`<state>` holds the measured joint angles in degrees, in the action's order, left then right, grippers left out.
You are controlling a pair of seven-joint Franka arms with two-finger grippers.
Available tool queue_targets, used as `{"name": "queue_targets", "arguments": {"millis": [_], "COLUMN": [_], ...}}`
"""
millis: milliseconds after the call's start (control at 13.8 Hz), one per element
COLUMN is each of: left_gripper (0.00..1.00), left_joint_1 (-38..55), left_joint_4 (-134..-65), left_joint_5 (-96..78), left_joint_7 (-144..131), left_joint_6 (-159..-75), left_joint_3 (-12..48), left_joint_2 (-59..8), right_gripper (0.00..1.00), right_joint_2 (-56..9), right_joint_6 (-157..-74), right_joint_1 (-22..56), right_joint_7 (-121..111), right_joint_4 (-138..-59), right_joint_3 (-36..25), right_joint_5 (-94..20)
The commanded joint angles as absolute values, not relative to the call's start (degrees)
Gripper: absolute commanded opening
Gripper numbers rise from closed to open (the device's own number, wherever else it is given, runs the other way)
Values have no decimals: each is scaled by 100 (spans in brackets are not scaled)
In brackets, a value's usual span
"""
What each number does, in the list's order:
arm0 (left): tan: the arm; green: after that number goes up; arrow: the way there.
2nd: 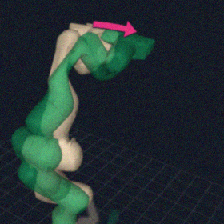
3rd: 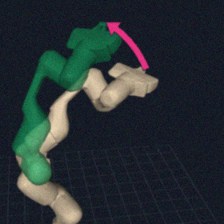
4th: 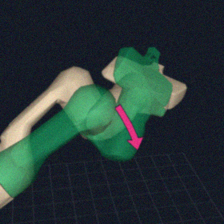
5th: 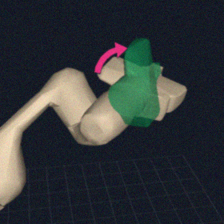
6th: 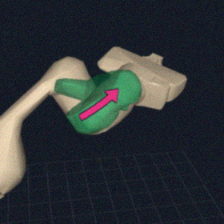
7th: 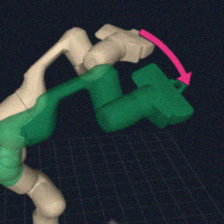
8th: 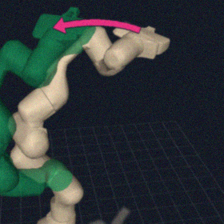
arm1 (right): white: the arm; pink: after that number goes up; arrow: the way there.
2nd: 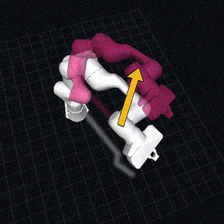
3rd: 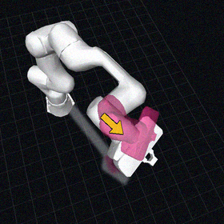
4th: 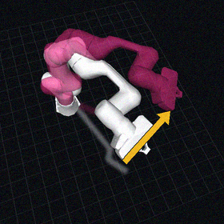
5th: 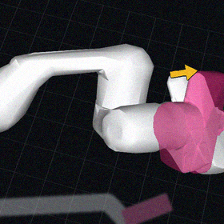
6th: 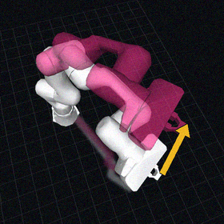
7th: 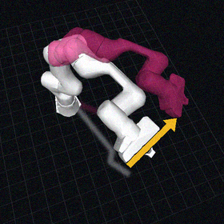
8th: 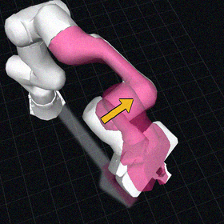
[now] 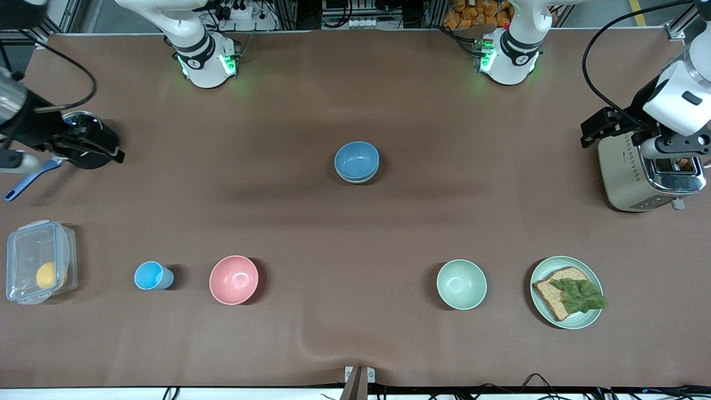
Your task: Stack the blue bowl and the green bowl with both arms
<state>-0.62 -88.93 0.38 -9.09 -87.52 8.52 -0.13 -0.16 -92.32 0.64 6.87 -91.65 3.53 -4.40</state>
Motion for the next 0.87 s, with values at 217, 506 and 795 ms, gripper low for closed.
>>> {"name": "queue_targets", "arguments": {"millis": [217, 506, 795], "left_gripper": [100, 100, 100], "left_joint_1": [-26, -26, -18], "left_joint_4": [-8842, -8842, -8842], "left_joint_5": [62, 0, -9], "left_joint_7": [-835, -835, -844], "left_joint_6": [-8631, -8631, -8631], "left_joint_3": [993, 993, 993], "left_joint_2": [18, 0, -9], "right_gripper": [100, 100, 100], "right_joint_2": [255, 237, 229], "right_joint_6": [-9299, -9299, -9299], "right_joint_1": [26, -35, -44], "right_joint_7": [176, 167, 167], "right_joint_4": [-9439, -9431, -9422], "right_joint_3": [439, 431, 431], "right_joint_5": [-229, -229, -229]}}
